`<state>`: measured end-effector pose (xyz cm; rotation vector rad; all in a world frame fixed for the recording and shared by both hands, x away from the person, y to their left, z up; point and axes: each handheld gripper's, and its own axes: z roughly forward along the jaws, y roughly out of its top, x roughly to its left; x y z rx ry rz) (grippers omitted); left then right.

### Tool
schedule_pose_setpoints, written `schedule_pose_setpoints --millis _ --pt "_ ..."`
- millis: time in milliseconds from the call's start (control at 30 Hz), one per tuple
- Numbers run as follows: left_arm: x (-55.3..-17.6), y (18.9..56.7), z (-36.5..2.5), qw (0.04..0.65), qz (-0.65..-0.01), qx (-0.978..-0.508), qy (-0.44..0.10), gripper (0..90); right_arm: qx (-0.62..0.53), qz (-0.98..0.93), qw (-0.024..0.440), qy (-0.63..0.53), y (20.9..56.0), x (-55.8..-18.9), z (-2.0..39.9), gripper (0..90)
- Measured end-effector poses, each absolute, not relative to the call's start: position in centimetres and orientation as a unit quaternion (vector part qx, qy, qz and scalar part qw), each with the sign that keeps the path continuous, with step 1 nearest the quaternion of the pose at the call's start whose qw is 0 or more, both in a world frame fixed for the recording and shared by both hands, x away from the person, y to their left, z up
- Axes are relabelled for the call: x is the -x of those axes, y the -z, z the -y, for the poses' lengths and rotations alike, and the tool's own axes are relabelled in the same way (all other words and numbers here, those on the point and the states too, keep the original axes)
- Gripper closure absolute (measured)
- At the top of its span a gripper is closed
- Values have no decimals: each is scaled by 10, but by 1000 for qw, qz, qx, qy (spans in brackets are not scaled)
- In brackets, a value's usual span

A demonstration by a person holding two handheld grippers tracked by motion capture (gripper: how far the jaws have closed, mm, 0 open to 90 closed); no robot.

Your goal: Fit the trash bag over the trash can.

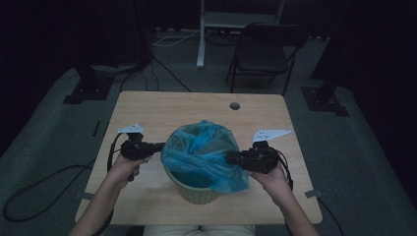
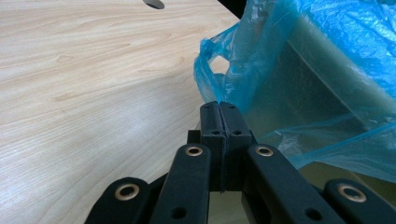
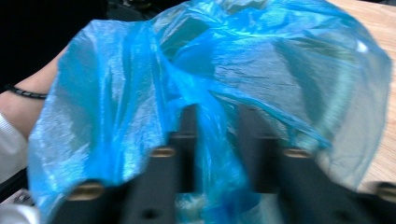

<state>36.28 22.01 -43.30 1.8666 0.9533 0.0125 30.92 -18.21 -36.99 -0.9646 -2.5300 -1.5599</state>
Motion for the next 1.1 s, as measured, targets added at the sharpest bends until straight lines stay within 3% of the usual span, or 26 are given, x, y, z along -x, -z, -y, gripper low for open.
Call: schedule_pose_setpoints --millis 67,333,500,600,767,933,1100 --pt "-363 432 -221 496 -394 -774 -9 900 299 807 16 509 365 -305 181 870" --pt "-359 428 -221 491 -391 -778 -22 900 186 787 33 587 339 -235 145 896" --pt "-359 430 -222 488 -394 -778 -27 900 150 819 75 549 376 -210 104 897" --pt "-360 433 -222 483 -398 -779 -31 900 168 838 62 516 408 -203 92 897" --pt "-363 444 -218 458 -408 -788 -56 900 225 834 45 502 449 -207 103 898" --pt "-372 463 -218 448 -431 -782 -48 900 306 821 35 480 479 -221 136 896" --pt "-370 467 -220 466 -435 -769 -40 900 341 793 56 502 473 -223 166 723"
